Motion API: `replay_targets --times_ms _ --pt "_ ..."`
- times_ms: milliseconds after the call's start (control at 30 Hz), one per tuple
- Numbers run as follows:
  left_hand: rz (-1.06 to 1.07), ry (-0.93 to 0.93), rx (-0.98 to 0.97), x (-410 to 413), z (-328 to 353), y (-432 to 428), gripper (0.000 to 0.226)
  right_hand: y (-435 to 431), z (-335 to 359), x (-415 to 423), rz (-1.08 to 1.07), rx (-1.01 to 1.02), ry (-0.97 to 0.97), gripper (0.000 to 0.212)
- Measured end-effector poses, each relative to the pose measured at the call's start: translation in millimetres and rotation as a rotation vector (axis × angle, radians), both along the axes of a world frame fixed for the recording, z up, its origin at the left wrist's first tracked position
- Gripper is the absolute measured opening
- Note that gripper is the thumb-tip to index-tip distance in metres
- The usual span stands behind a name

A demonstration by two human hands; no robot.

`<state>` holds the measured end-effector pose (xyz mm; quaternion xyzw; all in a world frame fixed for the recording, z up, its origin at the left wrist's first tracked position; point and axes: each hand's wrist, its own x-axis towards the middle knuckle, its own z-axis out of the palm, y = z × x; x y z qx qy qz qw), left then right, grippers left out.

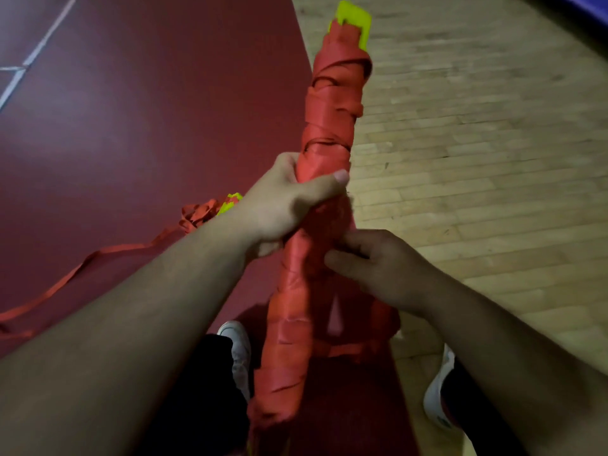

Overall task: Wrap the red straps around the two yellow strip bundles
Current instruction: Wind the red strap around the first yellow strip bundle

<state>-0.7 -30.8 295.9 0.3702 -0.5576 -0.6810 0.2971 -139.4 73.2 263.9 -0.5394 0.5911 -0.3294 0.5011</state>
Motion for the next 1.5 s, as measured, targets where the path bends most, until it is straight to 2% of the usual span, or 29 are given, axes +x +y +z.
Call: replay_targets --times_ms 67,133,233,300,333,400,467,600,633,700,733,800,867,933,1033,1067,1133,1200,1233,1267,1367,1433,1500 --pt "-0.009 0.167 0.18 6.5 5.6 -6.4 0.028 0.9 4.7 -9.0 0.068 0.113 -0.125 0.018" --pt "-0.035 0.283 0.321 12.0 6.1 -11.0 0.03 3.3 4.0 -9.0 0.102 0.156 -0.158 0.024" --pt "0.007 0.388 0.425 10.2 4.9 -9.6 0.046 8.6 4.4 5.5 0.035 0.122 -0.307 0.017" --pt "0.092 0.434 0.445 6.4 0.8 -10.0 0.061 11.7 9.5 11.5 -0.026 0.137 -0.429 0.023" --pt "0.109 0.405 0.433 5.5 -3.1 -12.0 0.066 12.4 11.7 12.8 -0.041 0.145 -0.477 0.027" --pt "0.112 0.233 0.392 6.0 -5.4 -15.7 0.073 10.6 9.9 10.7 -0.059 0.153 -0.514 0.035" --pt "0.088 0.02 0.337 6.6 -3.9 -13.6 0.079 5.8 3.6 9.0 -0.08 0.137 -0.454 0.04" --pt "0.04 -0.186 0.247 -1.8 -12.5 5.3 0.032 2.8 -12.7 13.0 -0.06 0.082 -0.083 0.042" --pt "0.048 -0.169 0.252 -3.3 -15.3 7.6 0.022 2.4 -14.7 13.4 -0.055 0.09 -0.077 0.04" --pt "0.01 -0.065 0.335 -1.0 -13.6 6.5 0.011 4.1 -10.6 10.8 -0.022 0.147 -0.194 0.031" --pt "-0.024 -0.001 0.407 0.4 -9.6 2.9 0.009 4.9 -5.9 6.6 0.012 0.181 -0.251 0.027" --pt "-0.071 0.113 0.526 3.2 -3.1 -1.3 0.019 9.1 2.4 0.5 0.095 0.214 -0.281 0.025" --pt "-0.075 0.207 0.522 3.0 0.0 -1.6 0.029 15.1 8.9 3.4 0.109 0.186 -0.318 0.023" --pt "-0.016 0.259 0.484 2.0 0.2 -2.9 0.033 17.2 12.7 9.3 0.036 0.172 -0.402 0.021" --pt "0.109 0.111 0.378 3.3 -4.7 -12.1 0.043 11.1 4.6 6.6 -0.045 0.154 -0.445 0.039" --pt "0.116 0.045 0.352 3.7 -6.5 -13.0 0.048 8.2 0.4 4.9 -0.057 0.147 -0.372 0.044" --pt "0.071 -0.076 0.329 1.7 -8.7 -4.9 0.051 5.7 -7.0 3.8 -0.063 0.1 -0.129 0.036" --pt "0.077 -0.144 0.283 -4.2 -9.7 7.8 0.03 5.3 -17.7 7.6 -0.036 0.043 0.092 0.035" --pt "0.099 -0.144 0.274 -5.8 -12.0 11.6 0.022 6.1 -19.9 9.8 -0.021 0.024 0.126 0.036" --pt "0.116 -0.126 0.295 -7.0 -12.2 14.2 0.021 6.7 -19.8 10.3 -0.03 0.018 0.083 0.037" --pt "0.078 0.039 0.462 -5.6 -8.8 5.6 0.025 11.1 -13.8 6.6 -0.085 0.129 -0.24 0.048" --pt "0.066 0.183 0.574 -2.6 -4.7 0.1 0.031 13.5 -15.8 3.4 -0.072 0.19 -0.338 0.056" --pt "0.088 0.34 0.63 -2.2 0.4 -1.0 0.039 17.1 -20.3 7.9 -0.043 0.245 -0.426 0.076"
